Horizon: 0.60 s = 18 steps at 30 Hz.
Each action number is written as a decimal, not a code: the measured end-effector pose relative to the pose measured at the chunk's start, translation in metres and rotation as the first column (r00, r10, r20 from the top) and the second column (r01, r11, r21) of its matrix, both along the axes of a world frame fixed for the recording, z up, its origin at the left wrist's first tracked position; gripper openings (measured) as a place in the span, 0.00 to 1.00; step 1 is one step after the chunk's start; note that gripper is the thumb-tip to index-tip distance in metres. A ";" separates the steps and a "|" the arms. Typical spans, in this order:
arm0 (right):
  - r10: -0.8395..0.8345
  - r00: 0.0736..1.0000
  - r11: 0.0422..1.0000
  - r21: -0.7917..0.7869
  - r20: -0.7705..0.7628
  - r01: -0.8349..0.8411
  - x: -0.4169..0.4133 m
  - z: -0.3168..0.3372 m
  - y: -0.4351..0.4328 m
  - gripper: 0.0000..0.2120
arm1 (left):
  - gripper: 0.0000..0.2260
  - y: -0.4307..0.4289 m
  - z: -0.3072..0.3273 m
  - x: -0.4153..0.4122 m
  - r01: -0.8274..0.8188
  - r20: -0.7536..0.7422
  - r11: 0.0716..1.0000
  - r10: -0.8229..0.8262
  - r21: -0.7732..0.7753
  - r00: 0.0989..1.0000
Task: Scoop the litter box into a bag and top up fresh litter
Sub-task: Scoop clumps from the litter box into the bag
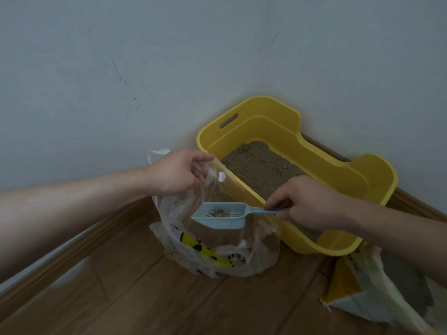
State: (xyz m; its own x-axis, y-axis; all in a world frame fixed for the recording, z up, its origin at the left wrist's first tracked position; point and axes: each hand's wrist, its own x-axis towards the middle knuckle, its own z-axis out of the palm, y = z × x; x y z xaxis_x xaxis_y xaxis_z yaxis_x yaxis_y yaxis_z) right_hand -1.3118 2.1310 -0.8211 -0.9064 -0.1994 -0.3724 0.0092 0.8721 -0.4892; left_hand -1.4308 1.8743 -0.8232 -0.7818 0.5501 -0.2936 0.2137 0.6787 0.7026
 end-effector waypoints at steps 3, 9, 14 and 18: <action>-0.002 1.000 1.000 -0.005 0.003 0.002 -0.002 0.000 -0.002 0.10 | 0.30 -0.002 0.000 0.001 -0.008 0.006 1.000 0.008 -0.002 1.000; -0.001 1.000 1.000 -0.025 -0.008 0.001 -0.002 0.001 -0.004 0.08 | 0.30 -0.005 0.001 0.002 -0.012 0.001 0.999 0.012 -0.034 1.000; -0.018 1.000 1.000 -0.021 -0.002 0.018 -0.003 -0.002 -0.006 0.10 | 0.30 -0.004 0.003 0.001 -0.024 -0.014 0.999 0.024 -0.041 1.000; -0.041 0.999 0.999 -0.028 0.000 0.041 -0.001 -0.004 -0.008 0.10 | 0.31 -0.005 0.004 -0.001 -0.013 -0.013 0.999 0.012 -0.046 1.000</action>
